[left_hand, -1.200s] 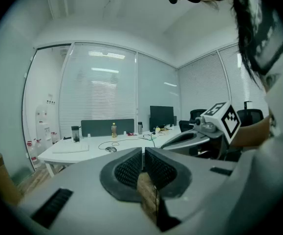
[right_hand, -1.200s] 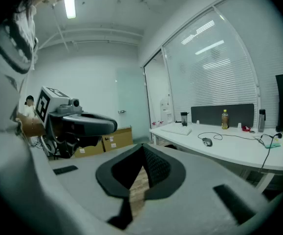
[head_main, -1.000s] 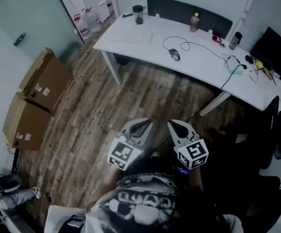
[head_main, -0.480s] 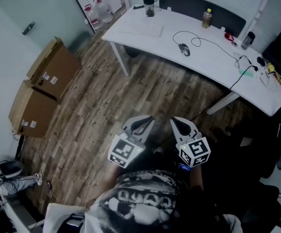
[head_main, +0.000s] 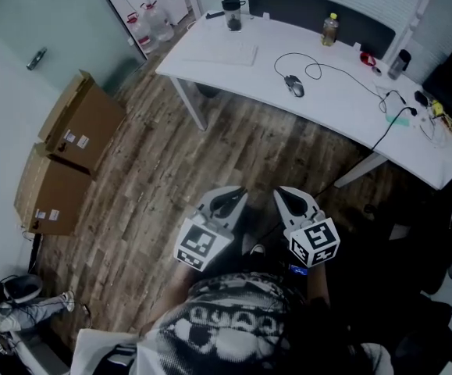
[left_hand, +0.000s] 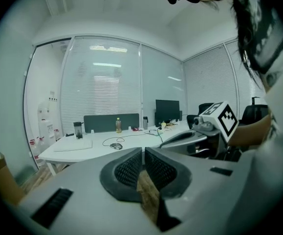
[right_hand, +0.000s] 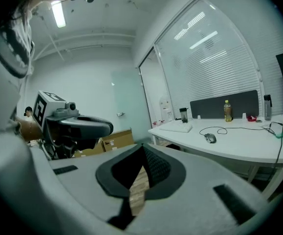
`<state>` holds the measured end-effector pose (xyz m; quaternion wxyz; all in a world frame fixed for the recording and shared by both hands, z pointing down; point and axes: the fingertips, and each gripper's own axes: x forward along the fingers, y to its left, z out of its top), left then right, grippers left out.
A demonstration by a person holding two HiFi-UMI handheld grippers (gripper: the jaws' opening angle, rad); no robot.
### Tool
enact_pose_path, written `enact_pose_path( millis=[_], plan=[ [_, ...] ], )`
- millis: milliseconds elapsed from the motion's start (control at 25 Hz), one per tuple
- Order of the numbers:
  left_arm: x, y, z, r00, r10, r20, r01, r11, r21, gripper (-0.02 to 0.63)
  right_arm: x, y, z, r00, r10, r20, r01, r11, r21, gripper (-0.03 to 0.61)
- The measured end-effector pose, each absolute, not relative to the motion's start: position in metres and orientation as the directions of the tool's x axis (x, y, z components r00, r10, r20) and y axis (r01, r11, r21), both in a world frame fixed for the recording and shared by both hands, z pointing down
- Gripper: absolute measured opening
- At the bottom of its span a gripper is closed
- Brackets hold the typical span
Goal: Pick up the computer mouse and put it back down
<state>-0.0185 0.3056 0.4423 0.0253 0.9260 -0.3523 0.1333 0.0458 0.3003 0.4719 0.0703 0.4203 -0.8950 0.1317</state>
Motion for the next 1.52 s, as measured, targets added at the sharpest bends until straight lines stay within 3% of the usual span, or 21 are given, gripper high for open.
enact_pose_path(
  millis=[920, 1520],
  plan=[
    [-0.105, 0.045, 0.442, 0.784, -0.572, 0.240, -0.581, -0.813, -0.039, 0.017, -0.031, 0.055, 0.468, -0.522, -0.803, 0.288, -0.852, 0.501, -0.150, -0.006],
    [-0.090, -0.004, 0.460, 0.861, -0.432, 0.269, -0.450, -0.893, 0.004, 0.017, -0.007, 0.026, 0.485, -0.357, -0.873, 0.334, -0.933, 0.313, -0.179, -0.005]
  ],
)
